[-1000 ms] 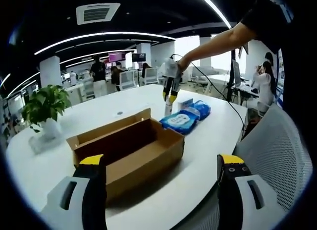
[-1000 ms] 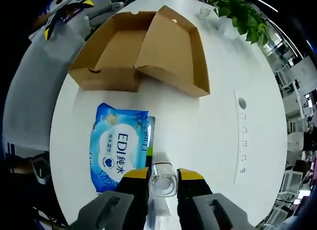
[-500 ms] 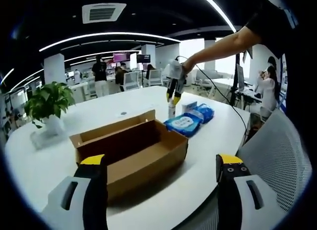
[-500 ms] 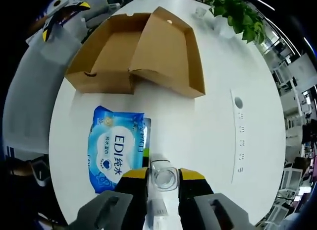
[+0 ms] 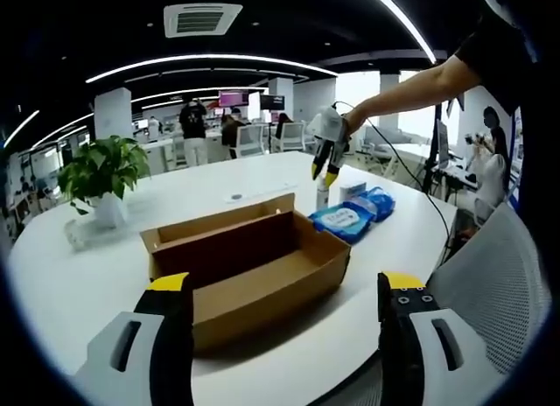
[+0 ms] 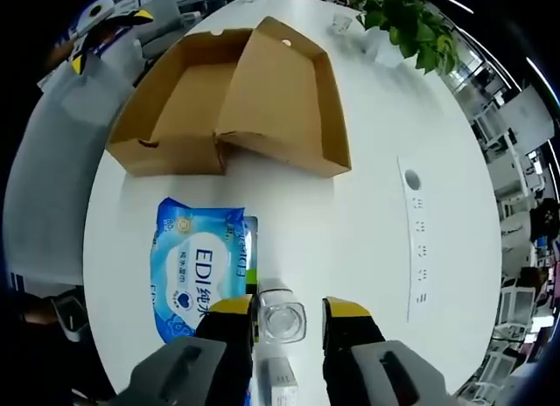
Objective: Operate the shoe box by opening the lid, removing the specified soft item, and placing it in the target area until the item is outside and the box remains undamaged.
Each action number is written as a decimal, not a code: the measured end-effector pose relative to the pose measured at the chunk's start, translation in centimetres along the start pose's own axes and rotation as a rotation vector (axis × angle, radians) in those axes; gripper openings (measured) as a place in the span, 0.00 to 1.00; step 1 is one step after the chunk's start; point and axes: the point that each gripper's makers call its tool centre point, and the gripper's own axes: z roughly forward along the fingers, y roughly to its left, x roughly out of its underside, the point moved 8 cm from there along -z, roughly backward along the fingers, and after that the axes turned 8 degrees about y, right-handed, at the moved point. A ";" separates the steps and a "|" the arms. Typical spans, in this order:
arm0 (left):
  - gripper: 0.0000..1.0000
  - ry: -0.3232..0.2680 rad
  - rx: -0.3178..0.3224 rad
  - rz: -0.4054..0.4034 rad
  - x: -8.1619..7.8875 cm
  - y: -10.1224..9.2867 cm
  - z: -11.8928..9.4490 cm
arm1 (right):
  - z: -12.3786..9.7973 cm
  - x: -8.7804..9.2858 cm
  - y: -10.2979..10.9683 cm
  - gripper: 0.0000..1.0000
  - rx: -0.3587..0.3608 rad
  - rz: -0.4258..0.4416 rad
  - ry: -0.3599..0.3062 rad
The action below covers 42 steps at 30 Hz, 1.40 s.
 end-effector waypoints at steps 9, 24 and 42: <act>0.89 0.028 -0.052 -0.047 1.6 2.5 -0.1 | -0.8 -0.7 -0.2 0.38 0.014 0.077 -0.066; 0.77 0.098 -0.137 -0.140 2.7 6.8 -0.2 | -1.5 -2.7 -0.5 0.37 0.041 0.249 -0.206; 0.45 0.198 -0.230 -0.285 3.6 11.3 1.5 | -0.8 -6.2 -0.3 0.31 0.074 0.501 -0.353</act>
